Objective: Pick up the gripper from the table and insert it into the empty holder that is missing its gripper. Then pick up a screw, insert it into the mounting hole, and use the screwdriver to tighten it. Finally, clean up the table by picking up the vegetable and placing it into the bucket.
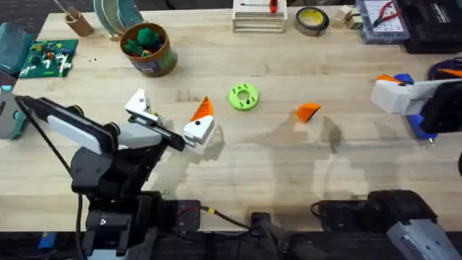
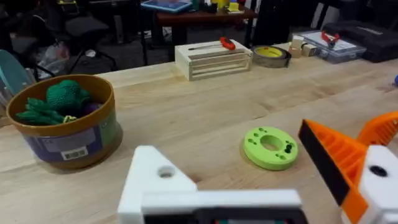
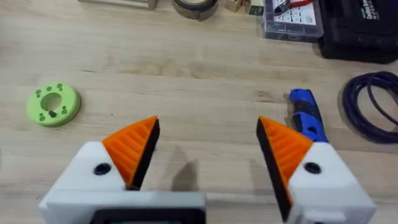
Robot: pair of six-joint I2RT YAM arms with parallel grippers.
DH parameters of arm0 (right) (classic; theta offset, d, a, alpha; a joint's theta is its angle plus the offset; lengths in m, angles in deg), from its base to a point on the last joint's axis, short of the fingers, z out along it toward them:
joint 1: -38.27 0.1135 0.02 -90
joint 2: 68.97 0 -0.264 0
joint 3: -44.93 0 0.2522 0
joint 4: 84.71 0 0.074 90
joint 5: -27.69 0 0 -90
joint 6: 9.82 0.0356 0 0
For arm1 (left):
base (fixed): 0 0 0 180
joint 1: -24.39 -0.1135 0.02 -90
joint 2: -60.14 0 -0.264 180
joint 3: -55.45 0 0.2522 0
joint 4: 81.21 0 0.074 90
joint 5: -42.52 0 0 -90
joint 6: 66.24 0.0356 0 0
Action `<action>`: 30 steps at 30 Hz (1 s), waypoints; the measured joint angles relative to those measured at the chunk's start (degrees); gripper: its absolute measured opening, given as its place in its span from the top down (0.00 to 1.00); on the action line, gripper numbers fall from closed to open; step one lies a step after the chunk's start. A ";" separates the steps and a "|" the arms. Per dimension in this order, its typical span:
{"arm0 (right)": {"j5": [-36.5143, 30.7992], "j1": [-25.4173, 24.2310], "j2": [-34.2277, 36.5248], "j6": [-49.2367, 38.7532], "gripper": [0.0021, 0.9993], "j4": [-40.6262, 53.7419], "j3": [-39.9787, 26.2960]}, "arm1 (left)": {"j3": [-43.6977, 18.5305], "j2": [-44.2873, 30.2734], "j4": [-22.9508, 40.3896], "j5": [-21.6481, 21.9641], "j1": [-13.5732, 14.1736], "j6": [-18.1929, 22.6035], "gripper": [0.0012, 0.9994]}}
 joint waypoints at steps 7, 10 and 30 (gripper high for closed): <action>-0.01 0.01 0.00 0.00 0.01 0.00 0.00 | 0.01 0.00 0.02 0.11 0.00 0.00 0.01; -0.01 0.01 0.01 0.00 0.01 0.00 0.00 | 0.00 0.02 0.02 -1.32 0.00 -0.01 0.01; -0.01 0.01 0.01 0.00 0.01 0.00 0.00 | -0.22 0.01 3.59 -37.02 0.00 -0.03 0.01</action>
